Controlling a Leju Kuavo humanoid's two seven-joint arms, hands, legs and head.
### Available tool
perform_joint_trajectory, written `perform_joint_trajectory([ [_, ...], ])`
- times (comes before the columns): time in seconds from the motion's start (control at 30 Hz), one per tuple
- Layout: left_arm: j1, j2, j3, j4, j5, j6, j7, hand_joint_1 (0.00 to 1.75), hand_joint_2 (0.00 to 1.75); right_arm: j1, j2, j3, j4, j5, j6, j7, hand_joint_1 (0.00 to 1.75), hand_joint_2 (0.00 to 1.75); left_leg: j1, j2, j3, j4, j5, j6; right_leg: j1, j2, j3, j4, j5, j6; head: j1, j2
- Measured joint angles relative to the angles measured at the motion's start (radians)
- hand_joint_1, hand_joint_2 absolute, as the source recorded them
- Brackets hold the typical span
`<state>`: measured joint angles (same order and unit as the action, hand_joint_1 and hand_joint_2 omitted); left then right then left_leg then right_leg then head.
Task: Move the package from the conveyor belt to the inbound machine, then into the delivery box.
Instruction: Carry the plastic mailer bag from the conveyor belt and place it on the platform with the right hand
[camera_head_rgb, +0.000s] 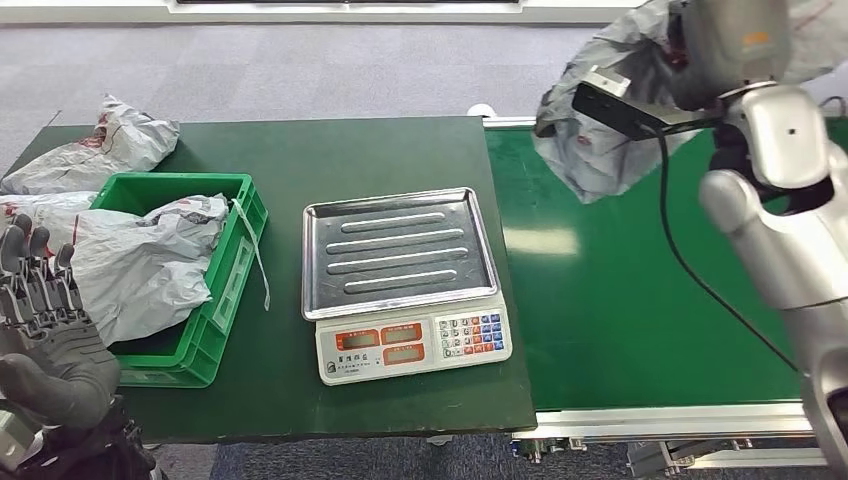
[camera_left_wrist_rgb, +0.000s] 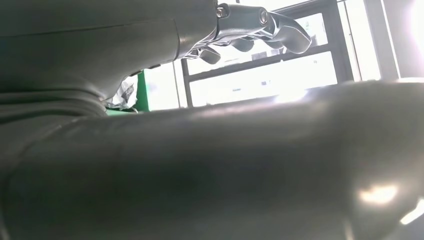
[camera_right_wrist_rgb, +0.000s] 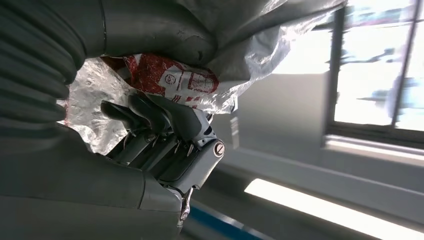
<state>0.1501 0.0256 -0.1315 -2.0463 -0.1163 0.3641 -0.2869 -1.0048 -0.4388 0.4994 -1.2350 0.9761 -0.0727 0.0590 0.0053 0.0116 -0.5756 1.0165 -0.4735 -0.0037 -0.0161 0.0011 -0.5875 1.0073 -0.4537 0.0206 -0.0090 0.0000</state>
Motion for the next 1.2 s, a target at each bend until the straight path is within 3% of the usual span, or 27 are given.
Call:
perform_joint_trajectory([
  [0.1,-0.009,0.000,0.000,0.016,0.006,0.007,-0.005,0.00,0.00,-0.038,0.083,0.065,0.078,-0.031,-0.025,-0.002,1.75,1.75,0.002,-0.006,0.000,0.000,0.003,-0.001,0.001,-0.006,0.000,0.000,0.001,-0.001,0.000,0.000],
  [0.3,-0.021,0.004,-0.002,0.040,0.015,0.013,-0.005,0.00,0.00,-0.058,0.160,0.122,0.148,-0.150,-0.018,-0.040,1.75,1.75,0.002,-0.009,-0.002,0.000,0.003,-0.001,0.001,-0.009,0.000,0.000,0.000,-0.001,0.000,0.000],
  [0.6,-0.080,0.023,-0.044,0.091,0.029,0.010,0.000,0.00,0.00,0.066,0.322,0.167,0.163,-0.429,0.001,-0.126,1.75,1.75,0.003,-0.009,-0.002,0.000,0.003,-0.002,0.002,-0.009,0.000,0.000,0.000,-0.001,0.000,0.000],
  [0.87,-0.108,0.038,-0.074,0.103,0.026,0.002,0.018,0.00,0.00,0.222,0.380,0.164,0.132,-0.547,0.047,-0.216,1.75,1.75,0.003,-0.009,-0.003,0.000,0.003,-0.002,0.002,-0.008,-0.001,0.000,0.000,-0.001,0.000,0.000],
  [1.17,-0.122,0.039,-0.091,0.101,0.019,-0.007,0.034,0.00,0.00,0.271,0.410,0.163,0.124,-0.528,0.075,-0.214,1.75,1.75,0.003,-0.009,-0.003,0.000,0.003,-0.002,0.002,-0.008,-0.001,0.000,0.000,-0.001,0.000,0.000],
  [1.2,-0.122,0.039,-0.092,0.099,0.014,-0.008,0.037,0.00,0.00,0.275,0.412,0.162,0.124,-0.520,0.079,-0.210,1.61,1.75,0.003,-0.009,-0.003,0.000,0.003,-0.002,0.002,-0.008,-0.001,0.000,0.000,-0.001,0.000,0.000],
])
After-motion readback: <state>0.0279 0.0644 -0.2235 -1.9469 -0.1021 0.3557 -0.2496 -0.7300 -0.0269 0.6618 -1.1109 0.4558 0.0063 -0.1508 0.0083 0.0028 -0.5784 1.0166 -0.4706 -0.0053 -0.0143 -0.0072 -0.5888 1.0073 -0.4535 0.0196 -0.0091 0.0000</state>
